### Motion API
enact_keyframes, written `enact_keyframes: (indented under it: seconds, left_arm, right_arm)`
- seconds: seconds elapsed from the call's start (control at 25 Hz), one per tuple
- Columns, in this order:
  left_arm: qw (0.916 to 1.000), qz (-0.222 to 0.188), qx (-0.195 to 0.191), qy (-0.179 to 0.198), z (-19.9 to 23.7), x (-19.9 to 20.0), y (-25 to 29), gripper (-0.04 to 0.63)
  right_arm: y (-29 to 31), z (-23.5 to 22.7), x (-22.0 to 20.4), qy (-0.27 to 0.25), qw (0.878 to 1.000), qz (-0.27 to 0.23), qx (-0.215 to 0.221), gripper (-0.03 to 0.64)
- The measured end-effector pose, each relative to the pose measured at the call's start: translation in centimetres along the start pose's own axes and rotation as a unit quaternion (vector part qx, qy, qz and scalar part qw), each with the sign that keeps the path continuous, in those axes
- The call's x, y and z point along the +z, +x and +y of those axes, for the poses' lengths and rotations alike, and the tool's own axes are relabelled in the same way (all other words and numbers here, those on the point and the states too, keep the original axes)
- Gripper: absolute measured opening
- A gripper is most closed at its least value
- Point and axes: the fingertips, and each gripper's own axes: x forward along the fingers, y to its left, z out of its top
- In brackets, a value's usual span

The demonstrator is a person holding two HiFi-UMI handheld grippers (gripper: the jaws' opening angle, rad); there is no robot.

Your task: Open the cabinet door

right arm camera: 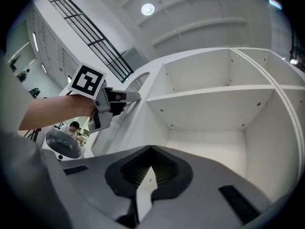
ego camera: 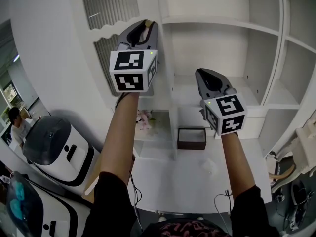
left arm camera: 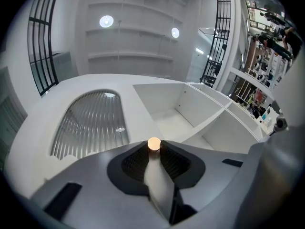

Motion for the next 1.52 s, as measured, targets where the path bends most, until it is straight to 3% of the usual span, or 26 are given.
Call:
enact_keyframes:
  seconds: [0.24, 0.68, 1.52]
  left_arm:
    - [1.0000, -0.001, 0.000, -0.007, -0.1, 0.1, -0.3, 0.084]
    - [0.9971, -0.007, -0.017, -0.074, 0.1, 0.9, -1.5, 0.084]
    - [0.9886, -0.043, -0.071, -0.126, 0.8, 4.2, -6.5, 0.083]
  right_arm:
    - [-0.3, 0.1, -0.5, -0.004, 1.000, 0.007, 0.000, 0.014]
    - [-0.7, 0.0, -1.2, 0.000, 1.000, 0.013, 0.000, 0.015]
    - [-0.2, 2.1, -1.5, 0.005, 1.000, 0.014, 0.021, 0.015]
